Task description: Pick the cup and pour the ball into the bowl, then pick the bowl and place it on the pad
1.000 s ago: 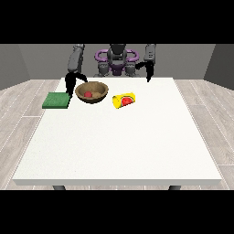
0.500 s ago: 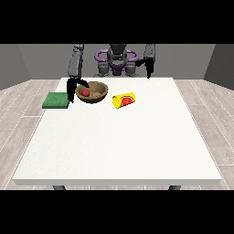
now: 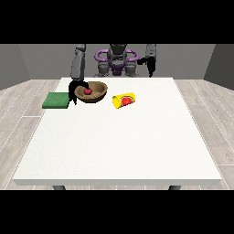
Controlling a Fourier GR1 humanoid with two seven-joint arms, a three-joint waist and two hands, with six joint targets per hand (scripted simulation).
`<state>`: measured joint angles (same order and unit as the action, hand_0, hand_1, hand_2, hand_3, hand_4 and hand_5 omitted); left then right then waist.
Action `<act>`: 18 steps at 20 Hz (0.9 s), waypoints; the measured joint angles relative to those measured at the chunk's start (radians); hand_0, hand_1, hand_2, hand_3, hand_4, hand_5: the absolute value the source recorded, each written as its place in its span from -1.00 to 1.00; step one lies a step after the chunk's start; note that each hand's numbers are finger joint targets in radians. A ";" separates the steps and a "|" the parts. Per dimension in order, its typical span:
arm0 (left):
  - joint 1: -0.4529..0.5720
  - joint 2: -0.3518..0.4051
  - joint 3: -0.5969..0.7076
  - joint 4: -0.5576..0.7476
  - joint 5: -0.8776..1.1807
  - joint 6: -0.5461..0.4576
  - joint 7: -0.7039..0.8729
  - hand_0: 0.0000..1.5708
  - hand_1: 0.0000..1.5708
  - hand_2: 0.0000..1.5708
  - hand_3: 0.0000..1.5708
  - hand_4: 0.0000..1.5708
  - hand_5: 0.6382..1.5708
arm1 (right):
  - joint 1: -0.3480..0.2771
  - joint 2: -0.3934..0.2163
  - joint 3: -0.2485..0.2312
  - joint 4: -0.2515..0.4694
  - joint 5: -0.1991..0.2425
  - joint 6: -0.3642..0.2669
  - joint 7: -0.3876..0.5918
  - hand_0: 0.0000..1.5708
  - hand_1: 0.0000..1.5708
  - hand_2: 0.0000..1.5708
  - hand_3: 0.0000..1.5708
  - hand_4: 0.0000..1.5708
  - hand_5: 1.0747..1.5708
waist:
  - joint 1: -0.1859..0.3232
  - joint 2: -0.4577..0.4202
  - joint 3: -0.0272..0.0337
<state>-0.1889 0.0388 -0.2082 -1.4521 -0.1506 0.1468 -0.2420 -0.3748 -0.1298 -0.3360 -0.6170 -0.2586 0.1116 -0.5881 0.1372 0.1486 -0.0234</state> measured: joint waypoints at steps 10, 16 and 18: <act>0.019 0.017 -0.003 -0.040 0.009 -0.029 -0.001 -1.00 -1.00 -1.00 -1.00 0.39 0.55 | 0.032 0.020 -0.050 -0.061 -0.077 -0.083 0.063 1.00 1.00 1.00 0.85 0.19 0.64 | 0.037 0.001 -0.0068; 0.072 0.040 0.045 0.022 0.044 -0.051 -0.014 -1.00 -1.00 -1.00 -1.00 0.46 0.54 | 0.000 0.001 -0.029 -0.076 -0.109 -0.146 0.302 1.00 1.00 1.00 0.72 0.20 0.72 | -0.002 -0.081 0.0337; 0.076 0.046 0.062 0.043 0.052 -0.054 -0.021 -1.00 -1.00 -1.00 -1.00 0.47 0.54 | -0.014 -0.040 -0.022 -0.086 -0.097 -0.169 0.353 1.00 1.00 1.00 0.62 0.17 0.70 | -0.025 -0.095 0.0316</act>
<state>-0.1125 0.0851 -0.1465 -1.4088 -0.0987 0.0926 -0.2629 -0.3888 -0.1703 -0.3581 -0.7031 -0.3561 -0.0577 -0.2351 0.1119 0.0538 0.0082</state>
